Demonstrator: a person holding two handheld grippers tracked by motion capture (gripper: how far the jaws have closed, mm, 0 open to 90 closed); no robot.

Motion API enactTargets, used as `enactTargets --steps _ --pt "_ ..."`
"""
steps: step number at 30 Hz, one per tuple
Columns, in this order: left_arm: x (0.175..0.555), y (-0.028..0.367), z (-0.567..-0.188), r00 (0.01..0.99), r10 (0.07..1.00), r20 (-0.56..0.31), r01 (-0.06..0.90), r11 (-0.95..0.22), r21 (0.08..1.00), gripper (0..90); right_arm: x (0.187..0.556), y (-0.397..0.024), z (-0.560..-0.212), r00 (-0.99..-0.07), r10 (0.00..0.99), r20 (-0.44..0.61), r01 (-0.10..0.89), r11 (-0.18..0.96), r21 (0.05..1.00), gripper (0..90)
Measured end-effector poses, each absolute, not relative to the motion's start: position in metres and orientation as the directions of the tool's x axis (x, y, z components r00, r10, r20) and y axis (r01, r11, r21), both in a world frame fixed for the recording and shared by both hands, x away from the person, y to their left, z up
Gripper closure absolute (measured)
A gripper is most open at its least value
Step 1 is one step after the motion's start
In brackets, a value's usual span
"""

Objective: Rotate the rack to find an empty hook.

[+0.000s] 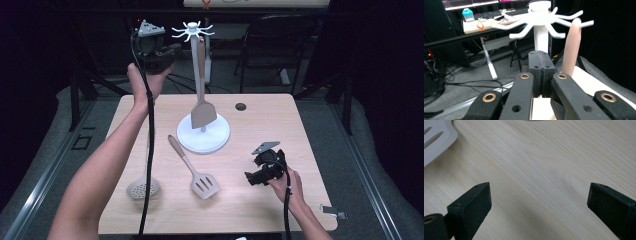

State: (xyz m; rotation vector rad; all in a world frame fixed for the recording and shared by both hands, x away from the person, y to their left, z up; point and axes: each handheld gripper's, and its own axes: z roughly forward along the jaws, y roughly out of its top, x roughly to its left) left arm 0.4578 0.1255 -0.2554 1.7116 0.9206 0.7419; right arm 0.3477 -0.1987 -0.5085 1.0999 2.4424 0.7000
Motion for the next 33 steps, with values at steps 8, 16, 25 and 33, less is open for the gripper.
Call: enactTargets --steps 8,16,25,33 --pt "0.466 0.123 -0.244 0.502 0.863 0.057 0.222 -0.192 0.956 90.0 0.348 -0.199 -0.509 -0.629 0.767 -0.124 0.584 0.572 0.576 5.0" --pt "0.475 0.125 -0.240 0.471 0.880 0.055 0.232 -0.184 0.955 90.0 0.348 -0.200 -0.508 -0.628 0.767 -0.131 0.585 0.577 0.570 5.1" --pt "0.483 0.127 -0.239 0.454 0.889 0.058 0.243 -0.186 0.952 90.0 0.348 -0.199 -0.509 -0.627 0.768 -0.132 0.585 0.576 0.571 5.7" --pt "0.478 0.129 -0.242 0.459 0.886 0.059 0.247 -0.191 0.950 90.0 0.348 -0.199 -0.509 -0.633 0.764 -0.124 0.584 0.577 0.570 5.8"
